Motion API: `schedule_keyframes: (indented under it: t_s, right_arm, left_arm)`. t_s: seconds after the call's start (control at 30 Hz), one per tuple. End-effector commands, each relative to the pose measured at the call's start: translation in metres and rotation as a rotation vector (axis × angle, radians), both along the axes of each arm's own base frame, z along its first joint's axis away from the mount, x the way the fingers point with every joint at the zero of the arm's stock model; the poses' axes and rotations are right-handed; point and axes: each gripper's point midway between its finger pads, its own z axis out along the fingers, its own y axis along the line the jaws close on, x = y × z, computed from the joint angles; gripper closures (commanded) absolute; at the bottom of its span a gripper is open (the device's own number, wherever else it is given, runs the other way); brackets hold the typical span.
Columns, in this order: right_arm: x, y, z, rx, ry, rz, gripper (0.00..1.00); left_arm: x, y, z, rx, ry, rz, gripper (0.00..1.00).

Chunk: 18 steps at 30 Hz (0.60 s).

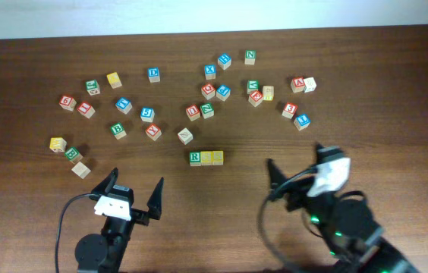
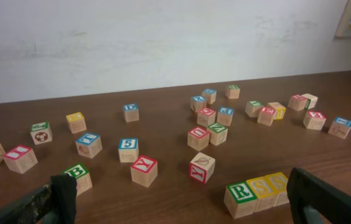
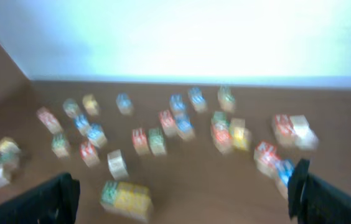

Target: Spell out RSS

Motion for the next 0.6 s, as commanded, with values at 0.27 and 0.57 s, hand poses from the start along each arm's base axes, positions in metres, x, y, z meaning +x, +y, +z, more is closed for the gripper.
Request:
schedule_keyframes:
  t_s: [0.27,0.57]
  right_arm:
    - [0.014,-0.051,-0.061,0.093,-0.133,-0.061,0.02]
    - [0.005,-0.058,-0.124,0.022,-0.032,-0.071,0.02]
  left_arm:
    - [0.0,0.002,-0.002,0.016,-0.003,0.008,0.01]
    - [0.0,0.002,-0.002,0.016,-0.003,0.008,0.01]
